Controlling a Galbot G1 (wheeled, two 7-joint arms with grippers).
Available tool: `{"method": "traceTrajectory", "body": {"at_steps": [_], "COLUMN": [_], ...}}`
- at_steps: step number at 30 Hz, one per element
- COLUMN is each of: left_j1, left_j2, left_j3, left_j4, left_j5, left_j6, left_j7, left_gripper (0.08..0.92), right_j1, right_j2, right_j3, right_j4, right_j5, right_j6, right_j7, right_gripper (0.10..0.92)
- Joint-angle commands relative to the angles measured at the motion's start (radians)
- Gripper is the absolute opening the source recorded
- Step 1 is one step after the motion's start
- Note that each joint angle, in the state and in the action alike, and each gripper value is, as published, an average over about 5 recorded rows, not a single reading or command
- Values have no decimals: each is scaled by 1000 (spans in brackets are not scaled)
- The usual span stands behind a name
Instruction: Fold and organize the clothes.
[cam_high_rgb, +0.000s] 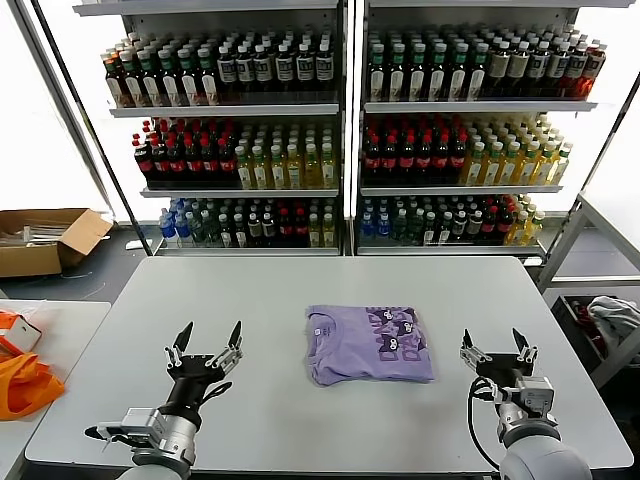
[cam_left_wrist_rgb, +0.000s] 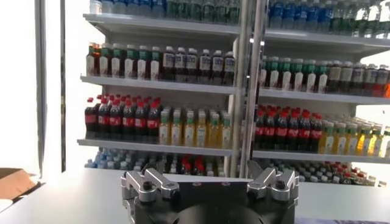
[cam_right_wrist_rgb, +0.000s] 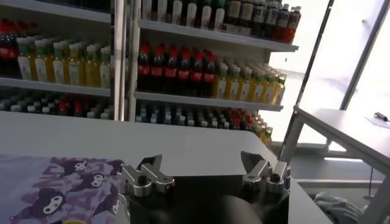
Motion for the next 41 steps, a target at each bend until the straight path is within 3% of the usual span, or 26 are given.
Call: {"method": "traceTrajectory", "body": {"at_steps": [1, 41], "left_j1": [1, -29], "left_j2": [0, 17], "left_j3": [-2, -10], "left_j4": [-4, 30], "left_j5": [6, -4], "left_j6": [-1, 54], "left_j7": [-1, 14], "left_gripper": [823, 823], "right_j1": [6, 18], "right_j2": [0, 3], "right_j3": [-5, -8], "right_j4": [-8, -23], "right_j5": [1, 15], "right_j6": [0, -10], "right_j7": [1, -13], "right_gripper": [823, 823]}}
